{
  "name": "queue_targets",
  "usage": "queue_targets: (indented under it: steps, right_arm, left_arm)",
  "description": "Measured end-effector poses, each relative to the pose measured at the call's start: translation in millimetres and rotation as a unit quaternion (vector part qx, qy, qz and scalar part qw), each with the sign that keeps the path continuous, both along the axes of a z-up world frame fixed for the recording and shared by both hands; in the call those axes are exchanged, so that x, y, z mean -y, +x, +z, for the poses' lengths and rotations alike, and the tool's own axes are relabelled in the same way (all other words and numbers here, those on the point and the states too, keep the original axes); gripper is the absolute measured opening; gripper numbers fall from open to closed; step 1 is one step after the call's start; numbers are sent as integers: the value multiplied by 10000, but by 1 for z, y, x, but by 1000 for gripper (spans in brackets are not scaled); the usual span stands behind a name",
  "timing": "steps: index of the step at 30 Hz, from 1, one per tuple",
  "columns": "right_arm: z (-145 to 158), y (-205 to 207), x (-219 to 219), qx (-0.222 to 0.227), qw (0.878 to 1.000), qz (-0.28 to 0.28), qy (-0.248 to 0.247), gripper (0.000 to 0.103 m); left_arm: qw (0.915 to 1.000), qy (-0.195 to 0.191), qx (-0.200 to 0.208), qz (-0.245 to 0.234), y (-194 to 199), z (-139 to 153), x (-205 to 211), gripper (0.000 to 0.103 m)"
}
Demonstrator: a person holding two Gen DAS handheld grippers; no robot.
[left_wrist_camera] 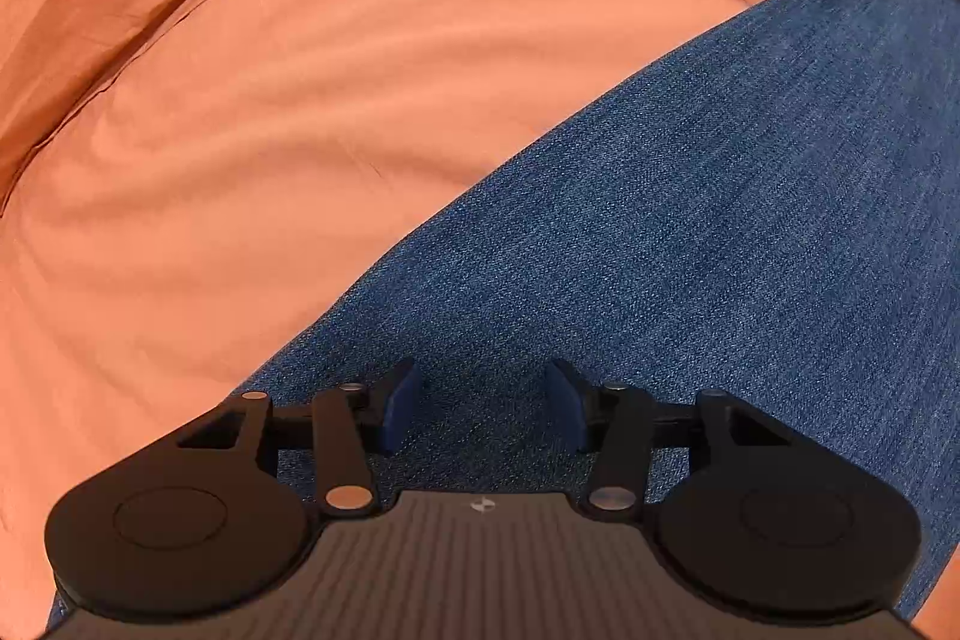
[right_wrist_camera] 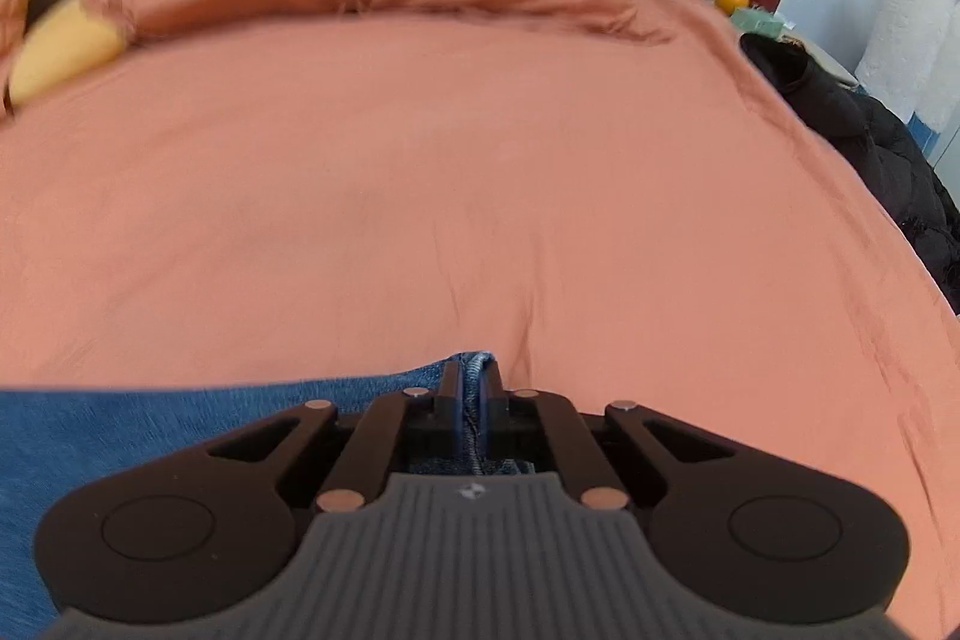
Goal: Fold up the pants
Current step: 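Grasp the leg hem with the right tool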
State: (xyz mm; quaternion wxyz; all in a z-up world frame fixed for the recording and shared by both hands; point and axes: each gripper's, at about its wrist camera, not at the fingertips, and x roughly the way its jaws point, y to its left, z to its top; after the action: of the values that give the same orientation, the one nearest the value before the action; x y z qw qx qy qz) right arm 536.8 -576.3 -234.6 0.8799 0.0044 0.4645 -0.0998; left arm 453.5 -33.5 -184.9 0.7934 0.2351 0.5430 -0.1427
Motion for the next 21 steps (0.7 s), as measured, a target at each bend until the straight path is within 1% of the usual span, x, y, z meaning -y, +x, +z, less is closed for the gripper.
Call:
queue_targets:
  steps: [1, 3, 4, 5, 7, 9, 10, 12, 14, 16, 17, 19, 21]
  right_arm:
    - [-2, 0, 0, -40, 10000, -19, -17, 1]
    - [3, -6, 5, -50, 9999, -104, -19, 14]
    - [7, -10, 11, -13, 9998, -173, 24, 22]
    - [14, -15, 19, 54, 9996, -239, 153, 27]
    - [27, -30, 35, 64, 9984, -364, 434, 30]
    - [37, -51, 50, 50, 9963, -600, 620, 38]
    - [41, -64, 59, 56, 9937, -730, 843, 43]
    - [44, -92, 73, 87, 9861, -1013, 1317, 46]
    - [41, -120, 82, 86, 9769, -1261, 1725, 47]
    - [36, -145, 85, 66, 9691, -1452, 1995, 48]
    - [33, -155, 85, 72, 9641, -1548, 2154, 51]
    - [20, -173, 86, 72, 9492, -1696, 2649, 56]
    - [6, -185, 87, 114, 9354, -1856, 3009, 55]
  left_arm:
    - [10000, 40, 28, -4, 0, 1, 1, 60]
    - [9999, 82, 104, -6, -3, 4, 3, 60]
    - [9998, 69, 170, 2, -5, 7, 5, 60]
    - [9997, 23, 231, 9, -9, 10, 7, 60]
    - [9994, -126, 307, -13, -13, 17, 12, 61]
    - [9990, -265, 345, -124, -17, 23, 21, 61]
    - [9987, -319, 355, -185, -19, 25, 27, 61]
    - [9981, -402, 348, -323, -23, 27, 43, 61]
    - [9971, -453, 368, -493, -28, 27, 60, 61]
    - [9959, -497, 413, -633, -33, 26, 80, 61]
    - [9952, -540, 427, -689, -35, 26, 88, 61]
    - [9943, -657, 384, -746, -37, 24, 103, 61]
    - [9932, -714, 402, -833, -40, 23, 118, 58]
